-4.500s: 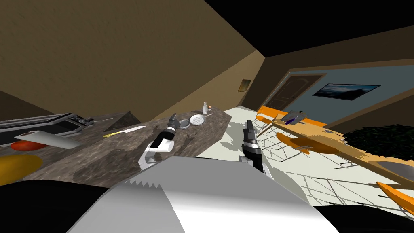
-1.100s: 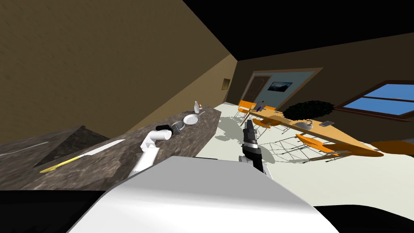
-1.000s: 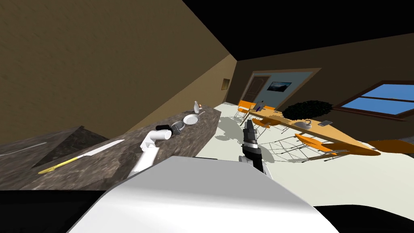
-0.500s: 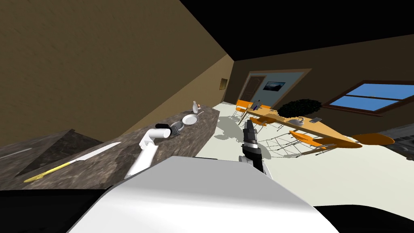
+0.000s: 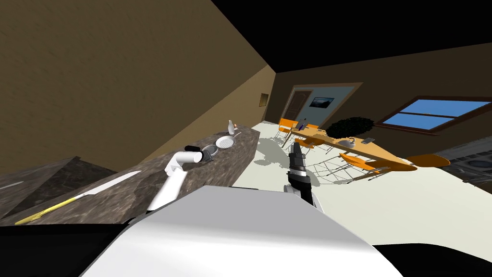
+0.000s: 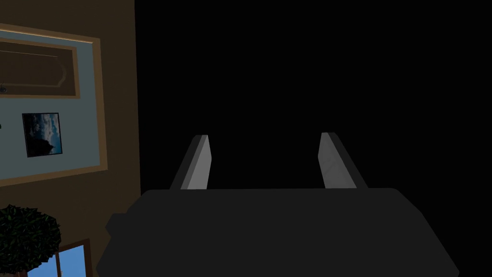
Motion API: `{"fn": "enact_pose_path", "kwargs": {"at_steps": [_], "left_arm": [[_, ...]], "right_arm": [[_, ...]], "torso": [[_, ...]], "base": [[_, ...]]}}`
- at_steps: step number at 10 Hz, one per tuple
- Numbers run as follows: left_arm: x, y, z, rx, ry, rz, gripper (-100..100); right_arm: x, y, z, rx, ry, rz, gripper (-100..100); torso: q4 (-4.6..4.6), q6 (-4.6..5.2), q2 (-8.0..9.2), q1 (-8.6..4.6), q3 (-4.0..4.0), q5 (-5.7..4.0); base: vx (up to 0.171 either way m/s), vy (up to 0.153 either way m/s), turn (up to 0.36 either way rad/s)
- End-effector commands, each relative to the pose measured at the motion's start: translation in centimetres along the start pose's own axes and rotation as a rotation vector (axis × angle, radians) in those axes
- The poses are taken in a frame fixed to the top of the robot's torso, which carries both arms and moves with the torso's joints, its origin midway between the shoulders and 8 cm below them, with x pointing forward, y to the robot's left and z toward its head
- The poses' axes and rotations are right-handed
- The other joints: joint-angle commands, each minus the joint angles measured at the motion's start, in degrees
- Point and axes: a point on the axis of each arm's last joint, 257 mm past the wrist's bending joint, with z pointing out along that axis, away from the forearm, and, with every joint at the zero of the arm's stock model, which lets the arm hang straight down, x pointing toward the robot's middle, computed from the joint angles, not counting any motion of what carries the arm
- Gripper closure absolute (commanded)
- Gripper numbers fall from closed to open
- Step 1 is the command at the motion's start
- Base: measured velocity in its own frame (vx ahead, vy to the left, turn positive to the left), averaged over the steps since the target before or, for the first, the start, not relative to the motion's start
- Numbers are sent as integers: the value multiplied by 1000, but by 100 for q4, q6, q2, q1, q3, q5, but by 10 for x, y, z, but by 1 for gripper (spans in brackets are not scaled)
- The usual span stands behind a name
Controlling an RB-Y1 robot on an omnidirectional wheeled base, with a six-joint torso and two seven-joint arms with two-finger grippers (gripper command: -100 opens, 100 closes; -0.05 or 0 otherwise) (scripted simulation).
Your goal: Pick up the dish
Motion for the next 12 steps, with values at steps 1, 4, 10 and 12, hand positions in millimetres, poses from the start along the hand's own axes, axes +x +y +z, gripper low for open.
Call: {"fn": "enact_pose_path", "kwargs": {"at_steps": [1,4,10,12], "left_arm": [[-3,-2,2,-8,5,16,-100],[-6,-3,4,-16,12,34,-100],[-13,-6,9,-38,38,83,-100],[-15,-7,11,-45,49,99,-100]], "right_arm": [[0,0,0,0,0,0,0],[0,0,0,0,0,0,0],[0,0,0,0,0,0,0],[0,0,0,0,0,0,0]], "torso": [[0,0,0,0,0,0],[-5,-3,-21,-21,-12,-4],[-5,-1,-21,-17,-12,-4],[-5,-1,-23,-25,-14,-5]], "base": [[34,-37,114],[53,-52,108],[49,-51,97],[51,-61,107]]}}
